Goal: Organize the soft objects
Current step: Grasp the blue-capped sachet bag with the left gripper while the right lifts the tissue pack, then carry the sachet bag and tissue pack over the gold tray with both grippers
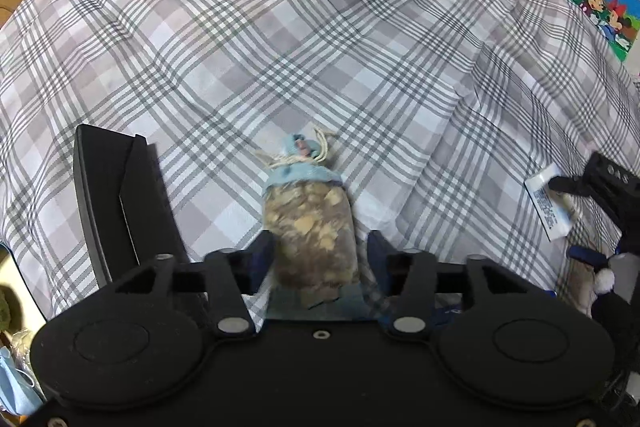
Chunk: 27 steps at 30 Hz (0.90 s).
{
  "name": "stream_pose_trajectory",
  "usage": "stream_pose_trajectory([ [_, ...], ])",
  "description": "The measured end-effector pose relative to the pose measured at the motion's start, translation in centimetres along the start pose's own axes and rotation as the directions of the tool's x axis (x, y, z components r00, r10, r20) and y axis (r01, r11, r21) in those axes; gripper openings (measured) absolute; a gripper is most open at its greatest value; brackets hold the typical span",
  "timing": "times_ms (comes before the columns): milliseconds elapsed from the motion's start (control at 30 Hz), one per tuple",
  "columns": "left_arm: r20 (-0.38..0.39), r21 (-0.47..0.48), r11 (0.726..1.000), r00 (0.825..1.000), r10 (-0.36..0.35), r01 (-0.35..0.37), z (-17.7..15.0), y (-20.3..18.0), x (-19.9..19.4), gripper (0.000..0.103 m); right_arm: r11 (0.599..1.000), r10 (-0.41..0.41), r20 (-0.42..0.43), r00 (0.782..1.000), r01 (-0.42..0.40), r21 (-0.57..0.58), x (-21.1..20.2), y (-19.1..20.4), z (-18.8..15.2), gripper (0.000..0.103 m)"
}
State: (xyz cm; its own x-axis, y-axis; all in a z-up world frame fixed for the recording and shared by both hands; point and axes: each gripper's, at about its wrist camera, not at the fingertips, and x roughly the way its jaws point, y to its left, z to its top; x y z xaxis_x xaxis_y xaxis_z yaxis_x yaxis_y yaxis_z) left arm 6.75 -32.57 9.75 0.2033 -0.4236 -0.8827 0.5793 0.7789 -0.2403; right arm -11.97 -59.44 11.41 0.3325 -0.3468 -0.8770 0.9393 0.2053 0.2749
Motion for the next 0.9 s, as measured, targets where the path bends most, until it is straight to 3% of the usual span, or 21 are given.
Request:
stream_pose_trajectory([
  [167, -0.001, -0.005, 1.0, 1.0, 0.01, -0.01, 0.1, 0.5, 0.1, 0.059, 0.995, -0.097, 0.053, 0.994, 0.098, -0.027, 0.8, 3.1, 0.1, 0.103],
  [300, 0.001, -0.008, 1.0, 1.0, 0.023, -0.023, 0.2, 0.8, 0.3, 0.062, 0.986, -0.156, 0.039, 0.987, 0.158, -0.057, 2.2, 4.1, -0.2, 0.101],
  [367, -0.002, -0.004, 1.0, 1.0, 0.024, -0.024, 0.2, 0.9, 0.5, 0.068, 0.977, -0.191, 0.061, 0.98, 0.196, -0.086, 2.5, 4.3, -0.6, 0.086],
  [500, -0.018, 0.005, 1.0, 1.0, 0.018, -0.017, 0.0, 0.6, 1.2, 0.072, 0.979, -0.154, 0.086, 0.984, 0.164, -0.123, 1.9, 4.0, -0.6, 0.085],
  [567, -0.025, 0.008, 1.0, 0.999, 0.019, -0.019, -0.1, 0.4, 1.7, 0.079, 0.978, -0.145, 0.112, 0.983, 0.16, -0.133, 1.3, 3.5, -0.7, 0.085],
  [700, -0.048, -0.007, 0.999, 0.998, 0.043, -0.044, 0.4, 0.0, 3.3, 0.079, 0.972, -0.128, 0.161, 0.979, 0.156, -0.177, -0.2, 3.2, -1.6, 0.085],
  [800, -0.069, -0.007, 0.997, 0.995, 0.076, -0.076, 0.8, -0.3, 4.6, 0.071, 0.967, -0.1, 0.184, 0.978, 0.139, -0.214, -1.5, 3.1, -2.4, 0.085],
  [867, -0.066, 0.003, 0.994, 0.992, 0.112, -0.112, 1.0, -0.4, 4.9, 0.048, 0.964, -0.076, 0.195, 0.978, 0.122, -0.237, -2.6, 3.1, -2.9, 0.085],
  [900, -0.063, 0.004, 0.993, 0.992, 0.114, -0.114, 1.1, -0.4, 4.7, 0.047, 0.962, -0.062, 0.196, 0.979, 0.111, -0.249, -2.9, 3.1, -3.0, 0.085],
])
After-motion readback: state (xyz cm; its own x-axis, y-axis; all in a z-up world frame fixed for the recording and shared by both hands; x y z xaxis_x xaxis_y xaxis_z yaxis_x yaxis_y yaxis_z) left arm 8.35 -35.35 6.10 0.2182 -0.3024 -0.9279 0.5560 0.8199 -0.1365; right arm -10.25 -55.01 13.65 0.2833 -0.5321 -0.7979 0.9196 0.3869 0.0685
